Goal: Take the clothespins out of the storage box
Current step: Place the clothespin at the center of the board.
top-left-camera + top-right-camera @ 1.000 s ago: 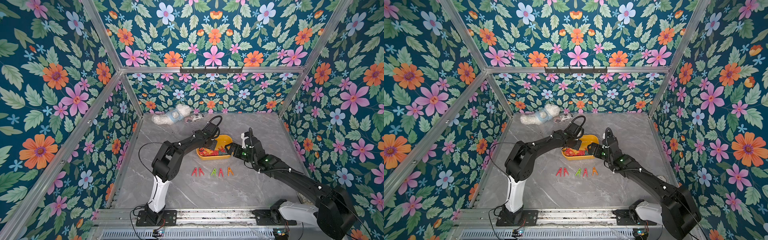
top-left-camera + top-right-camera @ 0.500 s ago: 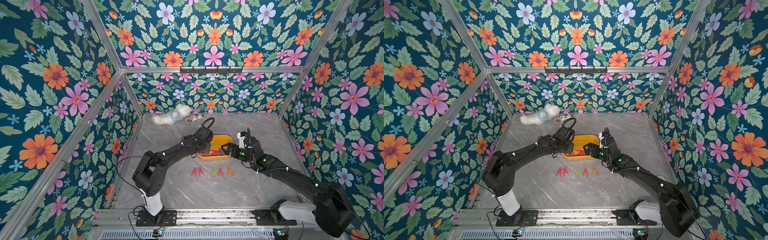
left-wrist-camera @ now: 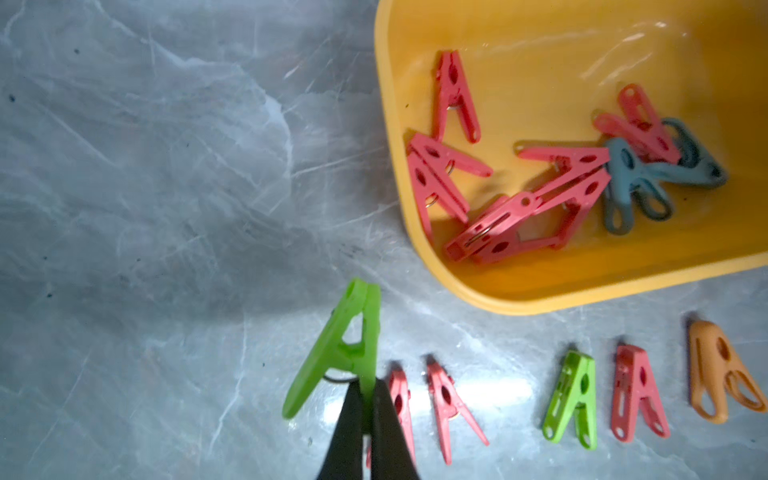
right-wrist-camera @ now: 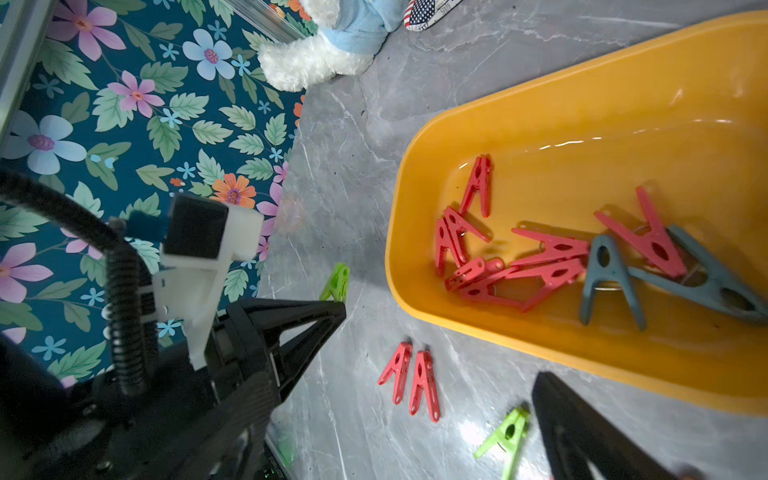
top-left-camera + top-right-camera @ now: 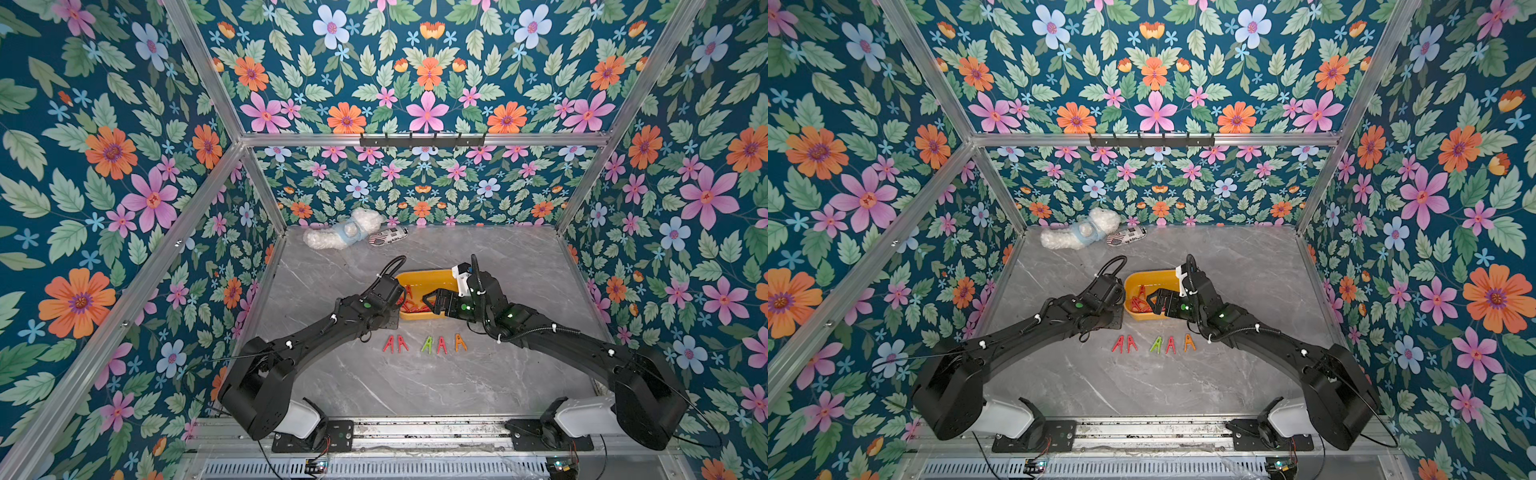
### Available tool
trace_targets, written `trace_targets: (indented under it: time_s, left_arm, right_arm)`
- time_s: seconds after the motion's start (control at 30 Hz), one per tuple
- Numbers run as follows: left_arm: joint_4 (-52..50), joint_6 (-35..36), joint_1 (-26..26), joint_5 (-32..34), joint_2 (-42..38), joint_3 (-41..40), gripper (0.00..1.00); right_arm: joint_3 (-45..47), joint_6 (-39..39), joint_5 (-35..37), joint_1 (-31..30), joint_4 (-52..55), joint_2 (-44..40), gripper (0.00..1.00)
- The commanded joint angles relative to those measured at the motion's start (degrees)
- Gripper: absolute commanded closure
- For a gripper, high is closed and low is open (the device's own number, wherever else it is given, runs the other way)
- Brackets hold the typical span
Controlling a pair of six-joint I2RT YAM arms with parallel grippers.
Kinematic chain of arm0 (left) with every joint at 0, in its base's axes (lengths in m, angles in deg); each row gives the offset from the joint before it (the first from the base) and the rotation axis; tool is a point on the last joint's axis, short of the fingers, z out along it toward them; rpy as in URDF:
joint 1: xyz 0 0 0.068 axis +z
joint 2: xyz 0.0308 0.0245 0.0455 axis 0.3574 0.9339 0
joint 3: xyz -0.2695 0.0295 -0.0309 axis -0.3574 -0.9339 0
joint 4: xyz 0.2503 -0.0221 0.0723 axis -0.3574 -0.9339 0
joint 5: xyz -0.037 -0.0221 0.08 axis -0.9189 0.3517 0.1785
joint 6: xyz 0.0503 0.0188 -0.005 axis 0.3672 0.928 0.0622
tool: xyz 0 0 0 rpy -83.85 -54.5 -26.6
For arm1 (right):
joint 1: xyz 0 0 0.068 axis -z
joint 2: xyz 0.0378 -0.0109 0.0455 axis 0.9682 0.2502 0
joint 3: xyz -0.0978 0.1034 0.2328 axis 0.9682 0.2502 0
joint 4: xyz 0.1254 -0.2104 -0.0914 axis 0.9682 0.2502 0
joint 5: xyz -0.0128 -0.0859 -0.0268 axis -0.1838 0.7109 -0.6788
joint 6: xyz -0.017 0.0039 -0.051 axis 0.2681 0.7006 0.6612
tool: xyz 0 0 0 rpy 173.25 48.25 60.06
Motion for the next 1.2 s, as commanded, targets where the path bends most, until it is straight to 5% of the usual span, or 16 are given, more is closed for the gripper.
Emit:
trace_targets:
  time_s: [0.0,0.5,1.17]
  left_arm:
    - [-1.6,-2.8,0.1,1.8,-2.0,-2.7,0.98]
    - [0.6,-5.9,0.0,-3.5,-4.2,-13.0,0.98]
    - [3.4,-5.9,-0.2,-7.4,0.1,-13.6,0.89]
  right_arm:
    - [-0.8,0.4,-1.1,-0.6,-2.4,0.9,0.01]
    - [-0.6,-0.7,-1.3,-1.4,-3.5,2.0,0.01]
    - [0.6,-1.1,-0.6,-1.5,-3.7,1.7,0.01]
